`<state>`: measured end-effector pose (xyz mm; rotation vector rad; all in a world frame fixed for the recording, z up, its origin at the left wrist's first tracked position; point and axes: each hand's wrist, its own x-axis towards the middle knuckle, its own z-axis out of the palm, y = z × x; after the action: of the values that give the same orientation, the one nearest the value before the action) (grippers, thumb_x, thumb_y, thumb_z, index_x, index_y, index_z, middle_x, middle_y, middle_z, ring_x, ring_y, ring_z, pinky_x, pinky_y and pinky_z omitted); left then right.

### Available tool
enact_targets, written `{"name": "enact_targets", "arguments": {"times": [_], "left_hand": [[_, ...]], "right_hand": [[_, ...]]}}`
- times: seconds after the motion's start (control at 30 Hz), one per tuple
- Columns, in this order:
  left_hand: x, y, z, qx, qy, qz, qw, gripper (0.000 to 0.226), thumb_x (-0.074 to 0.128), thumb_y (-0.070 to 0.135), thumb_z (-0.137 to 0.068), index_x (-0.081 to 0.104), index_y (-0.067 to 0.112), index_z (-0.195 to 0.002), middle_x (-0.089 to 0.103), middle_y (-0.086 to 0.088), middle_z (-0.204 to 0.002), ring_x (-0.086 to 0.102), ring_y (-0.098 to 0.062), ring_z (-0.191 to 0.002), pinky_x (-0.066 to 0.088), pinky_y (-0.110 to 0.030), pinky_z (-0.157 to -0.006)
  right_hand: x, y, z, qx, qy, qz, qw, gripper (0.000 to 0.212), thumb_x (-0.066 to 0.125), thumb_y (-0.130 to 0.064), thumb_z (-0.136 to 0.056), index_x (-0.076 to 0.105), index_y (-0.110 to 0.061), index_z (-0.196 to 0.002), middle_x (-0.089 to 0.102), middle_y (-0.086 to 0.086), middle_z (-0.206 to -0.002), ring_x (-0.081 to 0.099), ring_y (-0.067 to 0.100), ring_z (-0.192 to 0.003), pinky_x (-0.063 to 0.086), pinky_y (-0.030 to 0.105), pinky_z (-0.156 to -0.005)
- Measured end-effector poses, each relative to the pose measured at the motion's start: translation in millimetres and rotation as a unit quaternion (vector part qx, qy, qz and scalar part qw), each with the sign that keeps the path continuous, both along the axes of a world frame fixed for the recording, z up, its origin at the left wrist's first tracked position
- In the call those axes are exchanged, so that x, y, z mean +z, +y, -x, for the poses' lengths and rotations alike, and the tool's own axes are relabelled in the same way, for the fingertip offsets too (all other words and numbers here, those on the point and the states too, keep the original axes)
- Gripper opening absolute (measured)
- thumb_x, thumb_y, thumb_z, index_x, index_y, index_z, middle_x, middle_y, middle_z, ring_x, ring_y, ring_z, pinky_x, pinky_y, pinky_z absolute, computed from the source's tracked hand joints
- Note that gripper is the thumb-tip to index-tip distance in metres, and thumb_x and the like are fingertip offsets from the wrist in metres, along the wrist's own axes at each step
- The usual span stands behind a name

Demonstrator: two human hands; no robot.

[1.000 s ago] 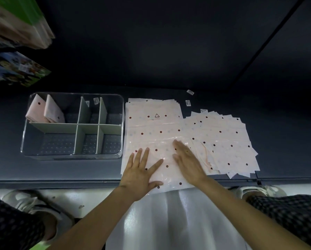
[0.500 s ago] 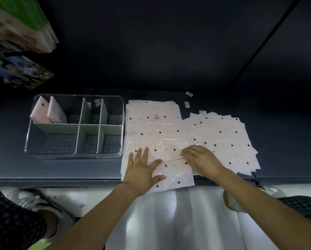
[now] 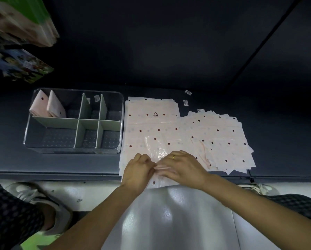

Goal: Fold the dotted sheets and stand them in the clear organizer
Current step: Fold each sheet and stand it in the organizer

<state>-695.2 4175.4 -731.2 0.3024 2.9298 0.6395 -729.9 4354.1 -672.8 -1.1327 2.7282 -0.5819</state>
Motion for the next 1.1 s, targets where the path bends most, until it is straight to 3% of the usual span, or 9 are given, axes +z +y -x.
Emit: {"name": "enact_targets", "arguments": {"times": [0.13, 0.27, 0.37, 0.5, 0.67, 0.8, 0.97, 1.03, 1.1], "left_hand": [[-6.8, -1.3, 4.5, 0.082, -0.036, -0.060, 0.994, 0.029, 0.048, 0.031, -0.097, 0.068, 0.011, -0.105, 0.057, 0.000, -0.111, 0.044, -0.019, -0.103, 0.033, -0.020, -0.081], [-6.2, 2.1, 12.4, 0.150, -0.098, -0.107, 0.978, 0.027, 0.054, 0.032, -0.095, 0.068, 0.009, -0.091, 0.059, -0.005, -0.104, 0.046, -0.023, -0.101, 0.039, -0.027, -0.083], [-0.6, 4.5, 17.6, 0.185, -0.125, -0.147, 0.964, 0.023, 0.057, 0.032, -0.093, 0.059, 0.013, -0.080, 0.056, -0.003, -0.091, 0.048, -0.025, -0.099, 0.041, -0.031, -0.079], [10.5, 4.8, 15.3, 0.232, -0.068, -0.197, 0.950, 0.025, 0.061, 0.025, -0.091, 0.056, 0.016, -0.113, 0.055, -0.002, -0.104, 0.051, -0.022, -0.103, 0.044, -0.034, -0.082], [3.6, 0.3, -5.4, -0.027, 0.047, -0.041, 0.998, 0.045, 0.053, 0.028, -0.095, 0.046, 0.012, -0.137, 0.038, -0.009, -0.148, 0.033, -0.028, -0.137, 0.024, -0.038, -0.115], [-14.8, -3.4, -10.9, -0.135, -0.009, 0.115, 0.984, 0.067, 0.016, 0.053, -0.099, -0.013, 0.018, -0.148, -0.027, 0.002, -0.151, -0.028, -0.015, -0.139, -0.021, -0.034, -0.113], [-20.8, -6.2, -7.4, -0.153, -0.024, 0.157, 0.975, 0.069, 0.009, 0.059, -0.096, -0.018, 0.021, -0.148, -0.026, 0.000, -0.153, -0.023, -0.015, -0.143, -0.020, -0.036, -0.113], [-20.9, -6.4, -6.4, -0.157, -0.026, 0.163, 0.974, 0.070, 0.011, 0.061, -0.096, -0.018, 0.024, -0.148, -0.026, -0.002, -0.154, -0.029, -0.014, -0.138, -0.021, -0.036, -0.112], [-19.8, -6.2, -6.3, -0.161, -0.032, 0.169, 0.972, 0.069, 0.011, 0.062, -0.095, -0.017, 0.027, -0.148, -0.025, -0.004, -0.155, -0.032, -0.015, -0.136, -0.022, -0.035, -0.112]], "right_hand": [[3.0, 20.8, 28.3, -0.098, -0.269, -0.024, 0.958, 0.037, 0.070, -0.040, -0.080, 0.057, -0.040, -0.115, 0.059, -0.022, -0.103, 0.052, -0.006, -0.100, 0.040, 0.014, -0.088], [-14.1, 20.9, 45.1, -0.180, -0.347, 0.046, 0.919, 0.015, 0.067, -0.013, -0.085, 0.065, -0.021, -0.097, 0.067, -0.005, -0.098, 0.061, 0.003, -0.090, 0.044, 0.018, -0.083], [-27.5, 9.3, 49.5, -0.242, -0.336, 0.042, 0.909, 0.028, 0.062, -0.017, -0.089, 0.051, -0.014, -0.063, 0.049, -0.003, -0.063, 0.045, 0.011, -0.063, 0.033, 0.021, -0.058], [-34.6, -2.4, 55.0, -0.283, -0.329, 0.026, 0.900, 0.044, 0.062, -0.025, -0.089, 0.036, -0.017, -0.055, 0.036, -0.003, -0.057, 0.033, 0.011, -0.056, 0.024, 0.022, -0.052], [-38.5, -10.0, 58.9, -0.311, -0.316, 0.014, 0.896, 0.042, 0.063, -0.023, -0.089, 0.037, -0.016, -0.057, 0.040, -0.002, -0.056, 0.036, 0.012, -0.055, 0.026, 0.020, -0.050], [-36.7, -13.7, 59.3, -0.315, -0.316, 0.002, 0.895, 0.026, 0.063, -0.025, -0.089, 0.054, -0.007, -0.073, 0.055, 0.005, -0.069, 0.050, 0.018, -0.071, 0.036, 0.025, -0.061], [-32.0, -19.4, 46.2, -0.359, -0.122, 0.002, 0.925, 0.021, 0.055, -0.026, -0.093, 0.059, -0.011, -0.107, 0.061, 0.006, -0.107, 0.057, 0.022, -0.097, 0.046, 0.030, -0.076], [-31.1, -22.2, 38.9, -0.290, -0.015, 0.056, 0.955, 0.023, 0.051, -0.020, -0.095, 0.058, -0.009, -0.115, 0.058, 0.008, -0.115, 0.057, 0.023, -0.103, 0.047, 0.033, -0.081], [-34.2, -27.5, 35.6, -0.162, -0.062, 0.077, 0.982, 0.030, 0.045, -0.016, -0.097, 0.055, -0.011, -0.125, 0.055, 0.005, -0.128, 0.053, 0.020, -0.117, 0.043, 0.030, -0.096]]}}
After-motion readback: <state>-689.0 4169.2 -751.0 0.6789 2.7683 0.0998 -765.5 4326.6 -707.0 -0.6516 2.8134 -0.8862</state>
